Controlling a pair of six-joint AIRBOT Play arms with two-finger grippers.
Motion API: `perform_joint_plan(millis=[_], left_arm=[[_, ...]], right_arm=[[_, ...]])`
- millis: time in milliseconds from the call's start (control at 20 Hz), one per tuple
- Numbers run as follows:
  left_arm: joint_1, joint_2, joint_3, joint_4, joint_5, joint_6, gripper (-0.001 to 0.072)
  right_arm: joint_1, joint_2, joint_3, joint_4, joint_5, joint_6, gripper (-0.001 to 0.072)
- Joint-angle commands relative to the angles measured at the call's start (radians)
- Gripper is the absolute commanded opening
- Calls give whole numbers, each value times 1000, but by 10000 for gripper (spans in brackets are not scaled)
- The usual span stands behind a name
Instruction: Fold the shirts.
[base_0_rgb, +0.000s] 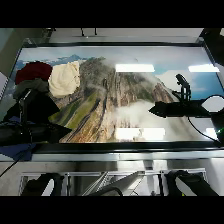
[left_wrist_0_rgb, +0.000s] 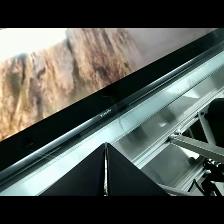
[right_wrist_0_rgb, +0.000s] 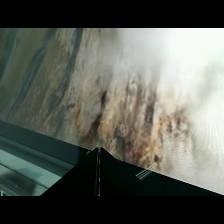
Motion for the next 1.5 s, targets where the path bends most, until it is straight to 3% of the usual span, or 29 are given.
perform_joint_plan(millis=[0,250,450,500,550,600,650,700,1050,1450], left_arm=[[1,1,0,0,5,1,16],[0,0,0,6,219,2,16],[30,-100,11,203,438,1,20],[56,-162,32,220,443,2,113],[94,-237,57,214,444,0,581],[123,-313,84,209,444,-7,689],[144,-394,121,209,443,-6,688],[158,-486,165,209,443,-5,689],[165,-1076,531,219,469,-6,688],[150,-1359,854,223,526,-47,688]], right_arm=[[1,0,0,0,0,0,22],[0,-2,0,0,-2,0,23],[-1,-33,0,0,-54,0,24],[-2,-47,0,-1,-69,0,30],[-2,-67,0,-7,-84,0,69],[-2,-89,0,-9,-101,0,310],[-2,-114,0,-20,-125,0,565],[-2,-141,0,-27,-150,0,603],[-12,-315,0,-34,-285,0,604],[-18,-344,0,-34,-319,0,603]])
